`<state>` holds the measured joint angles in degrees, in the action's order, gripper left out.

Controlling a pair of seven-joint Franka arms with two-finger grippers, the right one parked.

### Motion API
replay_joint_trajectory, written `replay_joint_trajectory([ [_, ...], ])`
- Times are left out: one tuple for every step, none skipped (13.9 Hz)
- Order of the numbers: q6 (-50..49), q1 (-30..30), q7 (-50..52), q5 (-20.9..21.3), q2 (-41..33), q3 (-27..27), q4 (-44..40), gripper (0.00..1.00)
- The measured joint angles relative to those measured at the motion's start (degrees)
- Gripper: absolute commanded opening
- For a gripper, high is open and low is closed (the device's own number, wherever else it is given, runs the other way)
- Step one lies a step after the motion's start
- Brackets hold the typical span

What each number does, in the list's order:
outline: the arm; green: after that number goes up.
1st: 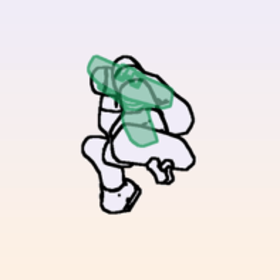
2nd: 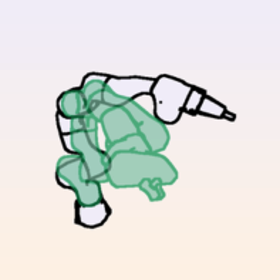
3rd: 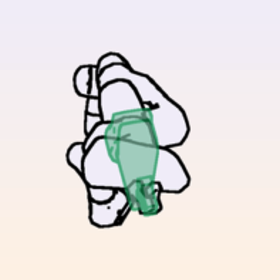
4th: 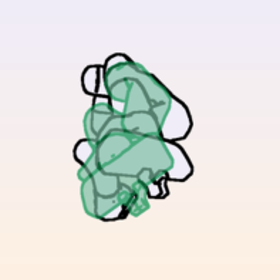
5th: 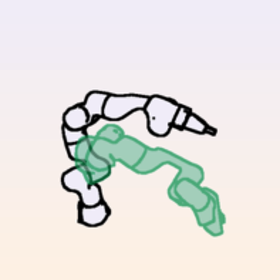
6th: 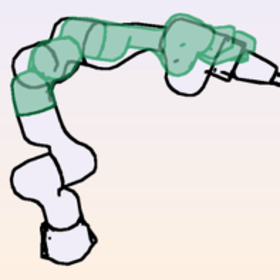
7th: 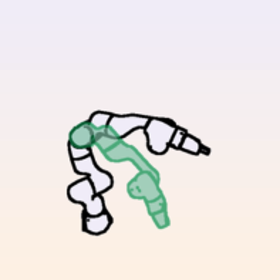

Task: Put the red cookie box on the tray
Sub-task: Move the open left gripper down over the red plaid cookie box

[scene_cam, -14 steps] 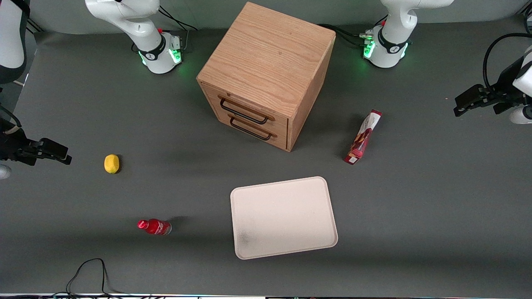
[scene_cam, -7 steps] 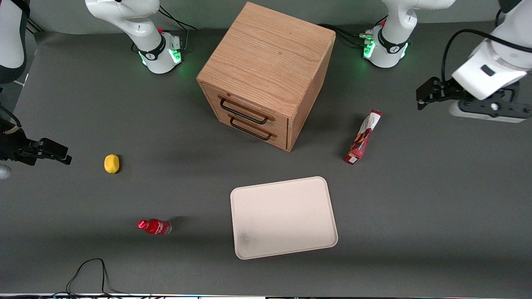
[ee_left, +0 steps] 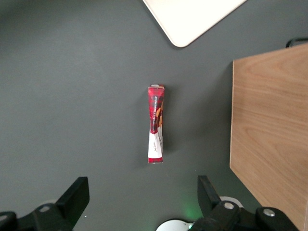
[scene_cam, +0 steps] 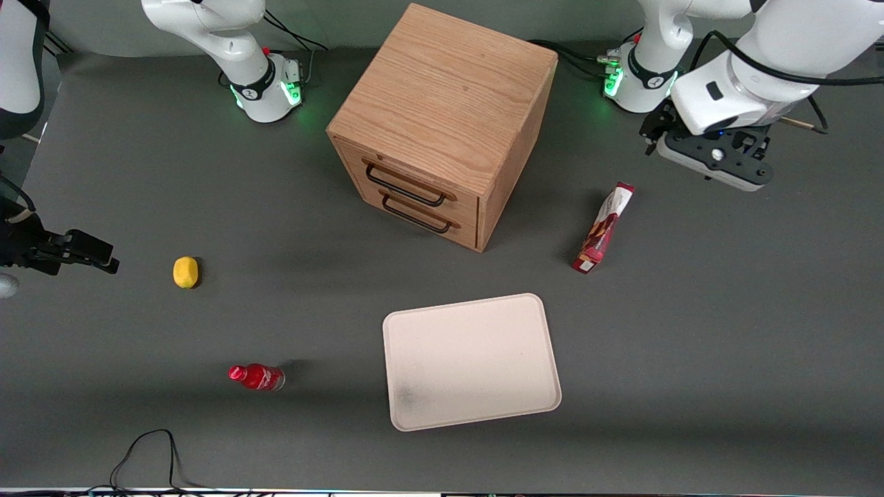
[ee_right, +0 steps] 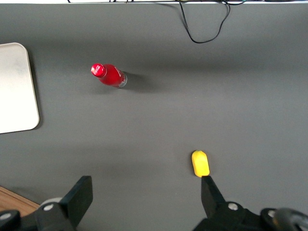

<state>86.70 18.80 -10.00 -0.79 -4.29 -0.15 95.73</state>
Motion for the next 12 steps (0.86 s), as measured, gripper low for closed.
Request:
replay_joint_trajectory([
  [-0.2, 0.2, -0.4, 0.0, -0.2, 0.0, 0.1, 1.00],
  [-0.4, 0.3, -0.6, 0.0, -0.4, 0.0, 0.2, 1.00],
  [-0.5, 0.4, -1.2, 0.0, -0.6, 0.0, 0.2, 1.00],
  [-0.7, 0.5, -2.3, 0.0, -0.8, 0.0, 0.3, 1.00],
  [-1.1, 0.6, -3.8, 0.0, -1.1, 0.0, 0.3, 1.00],
  [-1.6, 0.6, -5.1, 0.0, -1.4, 0.0, 0.3, 1.00],
  [-1.9, 0.6, -6.0, 0.0, -1.7, 0.0, 0.5, 1.00],
  [-2.1, 0.6, -6.9, 0.0, -2.1, 0.0, 0.6, 1.00],
  [-2.2, 0.6, -8.1, 0.0, -2.5, 0.0, 0.9, 1.00],
  [-2.3, 0.6, -9.1, -0.1, -2.8, 0.0, 1.3, 1.00],
  [-2.4, 0.6, -9.7, -0.1, -3.1, 0.0, 1.8, 1.00],
  [-2.4, 0.6, -10.1, -0.1, -3.3, 0.0, 2.4, 1.00],
])
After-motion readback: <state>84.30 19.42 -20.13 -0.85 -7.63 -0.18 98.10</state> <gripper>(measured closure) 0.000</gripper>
